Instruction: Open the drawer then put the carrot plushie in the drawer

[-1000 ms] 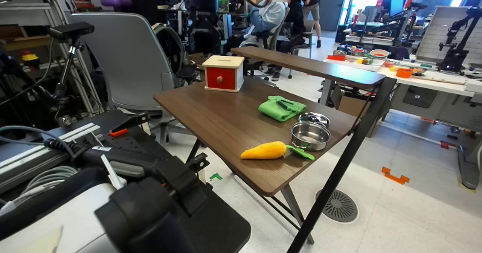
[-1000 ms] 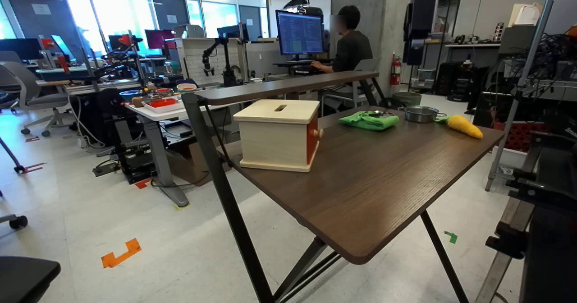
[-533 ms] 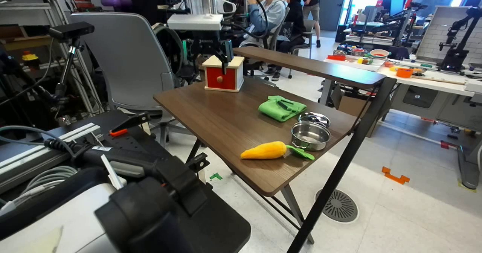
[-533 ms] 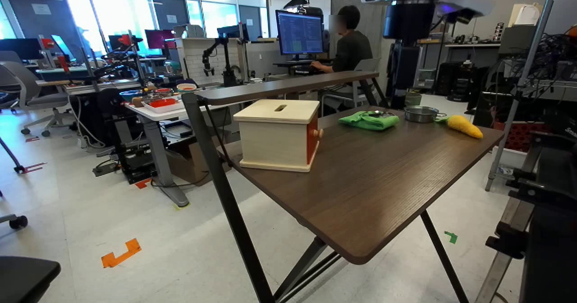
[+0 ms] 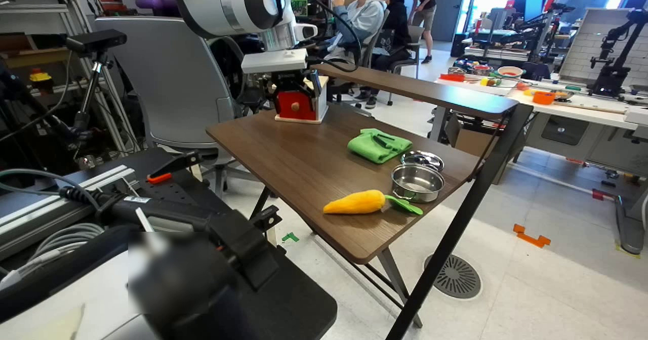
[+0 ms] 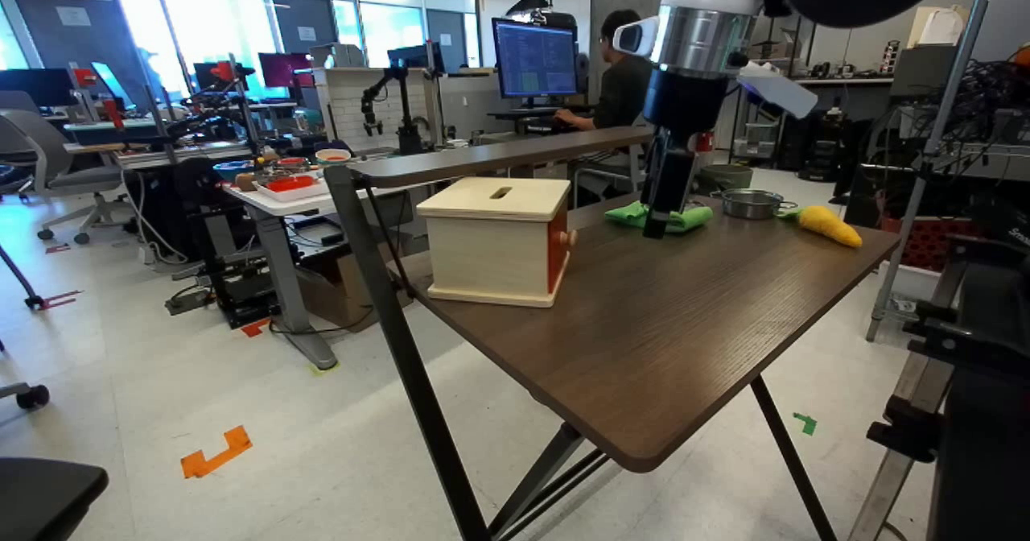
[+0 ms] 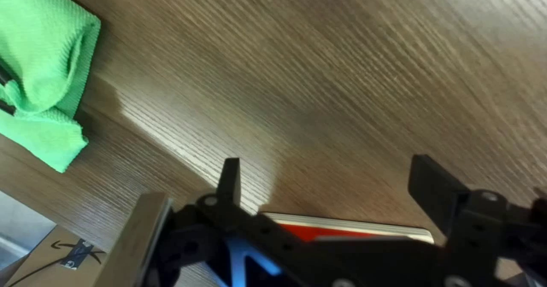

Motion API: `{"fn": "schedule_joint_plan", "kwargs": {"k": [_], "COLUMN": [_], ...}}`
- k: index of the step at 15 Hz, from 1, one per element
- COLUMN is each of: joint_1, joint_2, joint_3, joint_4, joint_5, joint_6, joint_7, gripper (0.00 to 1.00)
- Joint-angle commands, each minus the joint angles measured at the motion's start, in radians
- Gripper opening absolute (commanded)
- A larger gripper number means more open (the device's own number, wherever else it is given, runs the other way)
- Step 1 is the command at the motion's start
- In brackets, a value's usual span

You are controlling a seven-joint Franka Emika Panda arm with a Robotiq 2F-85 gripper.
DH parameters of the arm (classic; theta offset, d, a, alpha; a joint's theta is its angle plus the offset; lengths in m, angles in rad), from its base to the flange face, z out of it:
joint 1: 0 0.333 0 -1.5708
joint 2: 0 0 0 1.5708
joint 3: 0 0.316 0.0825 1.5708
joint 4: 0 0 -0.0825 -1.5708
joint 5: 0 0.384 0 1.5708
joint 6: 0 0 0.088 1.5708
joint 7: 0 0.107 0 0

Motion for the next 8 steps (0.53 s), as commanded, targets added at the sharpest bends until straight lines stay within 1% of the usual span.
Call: {"fn": "schedule_joint_plan", "kwargs": {"k": [1, 4, 8], "joint_1": [0.044, 0.049, 0.017], "joint_2": [0.065, 0.102, 0.145], "joint_3": [-0.03, -0.02, 0.035], "joint_4": [0.075, 0.13, 0.185], "joint_5": [-0.021, -0.002, 0.055], "joint_6": [0.058, 0.066, 0.065], "joint_7": [0.044, 0.049, 0.057], "gripper": [1.0, 1.0, 1.0]}}
